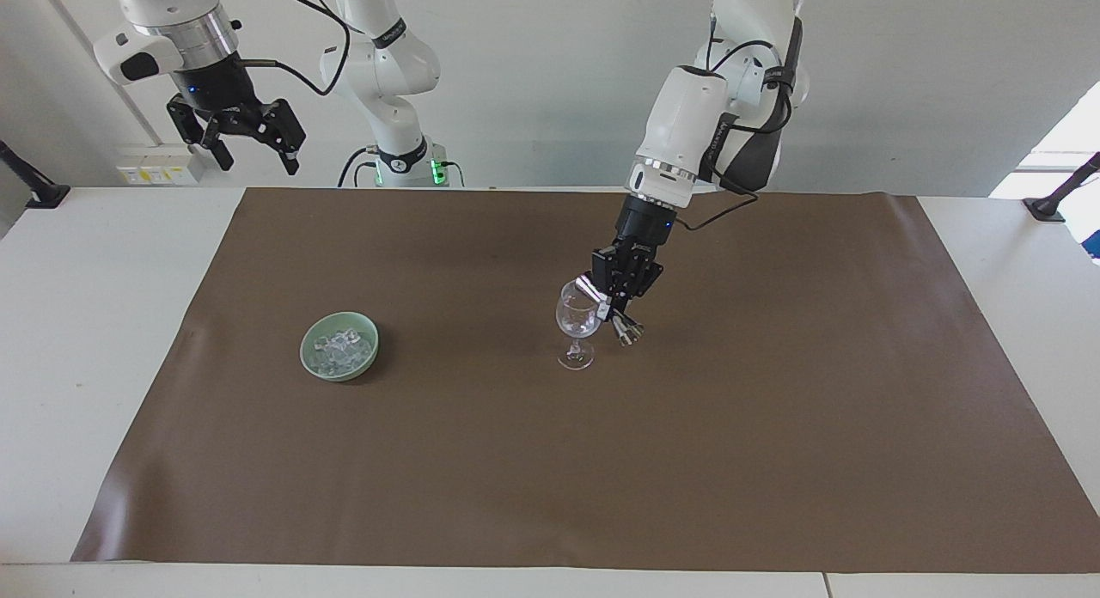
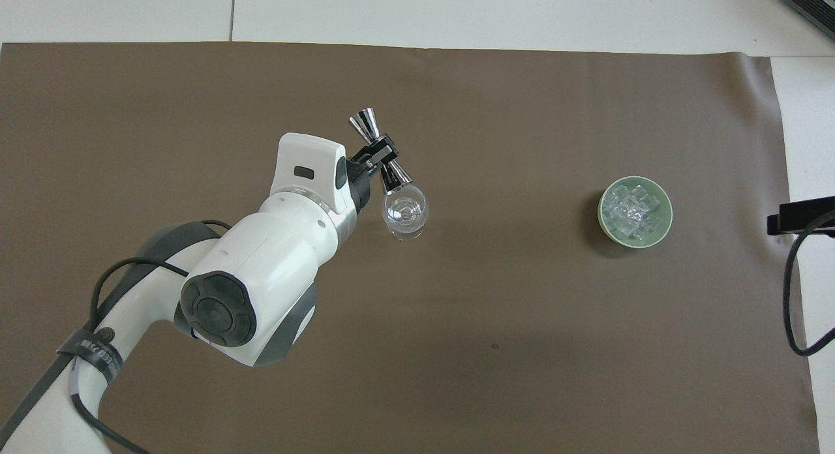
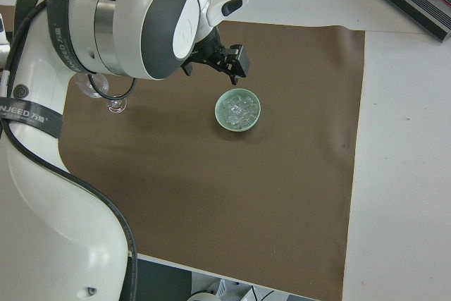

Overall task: Pour wine and add ice with both arms
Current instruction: 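Tilt the jigger over the wine glass to pour with the left gripper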

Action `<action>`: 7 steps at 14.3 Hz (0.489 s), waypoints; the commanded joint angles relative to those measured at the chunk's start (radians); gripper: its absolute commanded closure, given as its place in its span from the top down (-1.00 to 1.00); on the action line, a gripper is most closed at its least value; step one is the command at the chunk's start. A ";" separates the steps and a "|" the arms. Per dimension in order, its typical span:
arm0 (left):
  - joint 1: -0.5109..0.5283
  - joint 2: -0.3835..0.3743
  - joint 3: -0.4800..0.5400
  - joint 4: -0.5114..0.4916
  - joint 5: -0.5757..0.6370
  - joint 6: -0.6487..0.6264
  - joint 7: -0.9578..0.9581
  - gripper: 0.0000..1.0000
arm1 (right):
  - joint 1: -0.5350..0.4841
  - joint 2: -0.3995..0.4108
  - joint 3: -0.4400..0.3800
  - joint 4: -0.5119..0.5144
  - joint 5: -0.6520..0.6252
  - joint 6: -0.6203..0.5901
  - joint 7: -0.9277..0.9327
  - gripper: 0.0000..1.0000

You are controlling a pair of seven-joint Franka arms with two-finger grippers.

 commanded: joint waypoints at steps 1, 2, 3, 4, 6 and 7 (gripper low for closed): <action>-0.014 0.003 0.014 -0.006 0.027 0.037 -0.010 -1.00 | -0.008 -0.004 0.007 0.002 -0.009 -0.014 0.021 1.00; -0.012 0.001 0.016 -0.006 0.027 0.036 -0.008 -1.00 | -0.008 -0.004 0.007 0.002 -0.009 -0.014 0.021 1.00; -0.008 0.001 0.014 -0.006 0.029 0.032 -0.008 -1.00 | -0.008 -0.004 0.007 0.002 -0.009 -0.014 0.021 1.00; -0.006 0.001 0.014 -0.003 0.027 0.025 -0.008 -1.00 | -0.008 -0.004 0.007 0.002 -0.009 -0.014 0.021 1.00; 0.015 0.003 0.013 0.020 0.026 -0.033 -0.011 -1.00 | -0.008 -0.004 0.007 0.002 -0.009 -0.014 0.021 1.00; 0.022 0.004 0.013 0.043 0.018 -0.099 -0.013 -1.00 | -0.008 -0.004 0.007 0.002 -0.009 -0.014 0.021 1.00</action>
